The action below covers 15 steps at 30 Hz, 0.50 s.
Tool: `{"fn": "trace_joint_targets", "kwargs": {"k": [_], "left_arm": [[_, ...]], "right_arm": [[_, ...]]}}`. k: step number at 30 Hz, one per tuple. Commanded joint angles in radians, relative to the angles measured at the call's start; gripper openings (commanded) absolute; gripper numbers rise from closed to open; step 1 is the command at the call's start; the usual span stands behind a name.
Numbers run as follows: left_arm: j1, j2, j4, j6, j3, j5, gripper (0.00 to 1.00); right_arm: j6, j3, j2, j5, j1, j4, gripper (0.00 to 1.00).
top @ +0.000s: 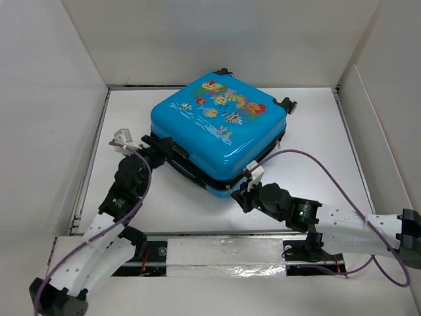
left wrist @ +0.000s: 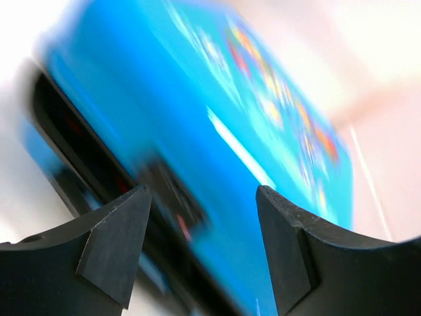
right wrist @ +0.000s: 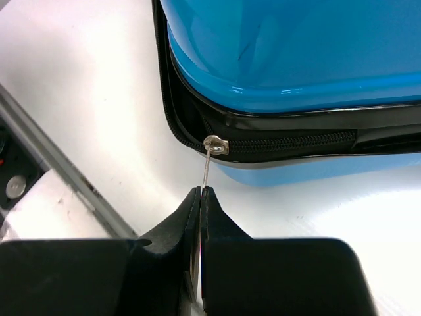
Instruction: Pack the luggage
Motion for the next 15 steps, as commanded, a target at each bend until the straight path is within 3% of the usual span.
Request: {"fn": "trace_joint_targets", "kwargs": {"k": [1, 5, 9, 13, 15], "left_arm": [[0.238, 0.094, 0.049, -0.041, 0.063, 0.080, 0.63], [0.527, 0.226, 0.265, -0.167, 0.075, 0.292, 0.65], [0.685, 0.447, 0.333, -0.245, 0.133, 0.398, 0.64], [0.702, 0.729, 0.312, -0.230, 0.271, 0.554, 0.62], [0.690, 0.785, 0.339, -0.237, 0.272, 0.576, 0.61]], "right_arm": [[0.023, -0.011, -0.067, -0.130, 0.046, -0.041, 0.00], [0.027, -0.037, -0.116, -0.170, 0.046, -0.072, 0.00], [0.041, -0.042, -0.102, -0.175, 0.098, -0.042, 0.00], [0.017, 0.027, -0.024, -0.139, 0.142, -0.042, 0.00], [0.001, 0.066, 0.005, -0.080, 0.143, -0.073, 0.00]]}}
